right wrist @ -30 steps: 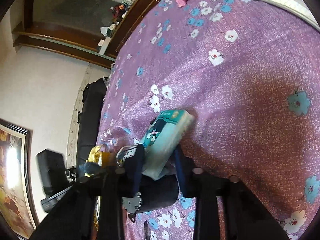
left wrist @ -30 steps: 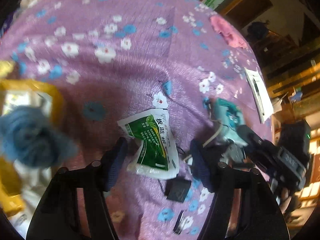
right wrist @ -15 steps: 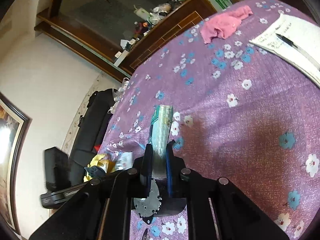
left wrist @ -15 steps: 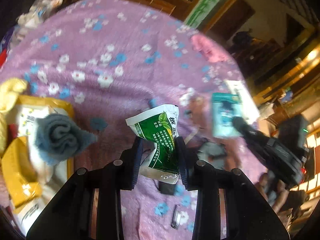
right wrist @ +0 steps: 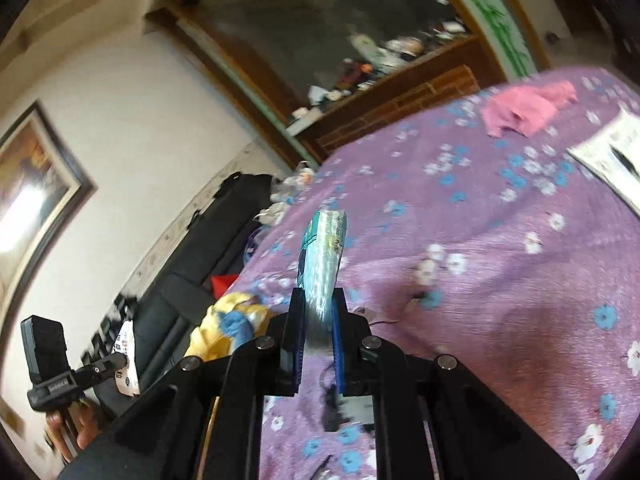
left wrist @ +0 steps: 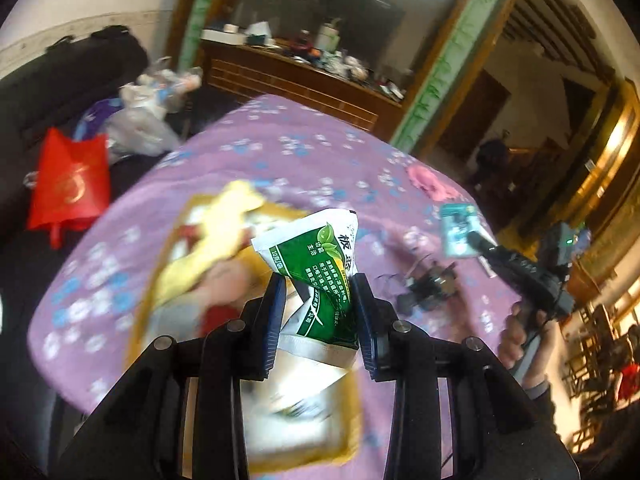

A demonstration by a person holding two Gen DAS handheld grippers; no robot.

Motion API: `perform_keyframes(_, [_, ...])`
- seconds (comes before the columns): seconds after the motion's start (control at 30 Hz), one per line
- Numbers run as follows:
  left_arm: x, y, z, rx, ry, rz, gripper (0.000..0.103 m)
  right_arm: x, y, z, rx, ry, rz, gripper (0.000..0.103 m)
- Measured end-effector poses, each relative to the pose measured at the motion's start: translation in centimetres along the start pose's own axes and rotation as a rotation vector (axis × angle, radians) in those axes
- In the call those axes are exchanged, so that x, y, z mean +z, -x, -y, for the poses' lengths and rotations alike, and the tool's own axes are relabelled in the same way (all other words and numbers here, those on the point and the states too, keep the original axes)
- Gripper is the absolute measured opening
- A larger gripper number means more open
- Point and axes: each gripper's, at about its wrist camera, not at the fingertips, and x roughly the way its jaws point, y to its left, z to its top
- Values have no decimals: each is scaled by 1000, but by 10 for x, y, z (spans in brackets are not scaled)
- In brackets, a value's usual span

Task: Organize soft objects
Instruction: 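Carry the green sachet and tissue pack into the box and release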

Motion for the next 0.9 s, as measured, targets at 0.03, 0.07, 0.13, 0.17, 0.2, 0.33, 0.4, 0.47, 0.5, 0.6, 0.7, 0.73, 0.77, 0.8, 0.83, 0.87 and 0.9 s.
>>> perform_keyframes(0.03, [-7,5,-11,0,17,0,33,-4,0,-9,3,0,-8,10])
perform_keyframes(0.07, [-14,6,-17,-8,27,-2,33,-8,-1,-20,25,-3,-17,10])
perform_keyframes(0.13, [-26,9,-28,-8,33,-4,33,-20,-4,-41,87,-2,-40,10])
perform_keyframes(0.17, [-31,9,-32,-6,38,-8,33,-28,-5,-53,112,1,-51,10])
perform_keyframes(0.2, [-35,6,-35,-8,43,-20,33,-40,-9,-72,149,12,-65,10])
perform_keyframes(0.33, [-44,-9,-38,-13,40,-59,33,-75,-35,-123,217,43,-132,10])
perform_keyframes(0.4, [-49,-16,-37,7,5,-61,33,-89,-51,-143,211,77,-167,10])
perform_keyframes(0.47, [-54,-24,-39,16,-5,-78,33,-106,-74,-156,163,99,-217,10])
perform_keyframes(0.5, [-57,-32,-42,24,-5,-96,34,-110,-80,-158,157,98,-231,10])
perform_keyframes(0.6, [-68,-42,-47,60,-22,-80,34,-124,-101,-165,53,142,-253,14])
perform_keyframes(0.7, [-75,-36,-48,59,-7,-54,46,-131,-99,-168,16,155,-244,21])
perform_keyframes(0.73, [-77,-35,-49,64,6,-50,55,-132,-98,-167,19,149,-245,24])
perform_keyframes(0.77, [-78,-33,-49,78,8,-42,58,-132,-96,-167,18,144,-245,28])
perform_keyframes(0.8, [-80,-29,-48,96,-1,-23,58,-134,-93,-167,5,143,-239,33])
perform_keyframes(0.83, [-80,-25,-46,114,-13,-4,58,-135,-90,-166,1,138,-234,34])
perform_keyframes(0.87, [-81,-22,-45,127,-19,7,59,-136,-87,-167,-2,134,-229,37])
perform_keyframes(0.9, [-82,-19,-44,140,-22,15,62,-138,-83,-167,-2,129,-226,40])
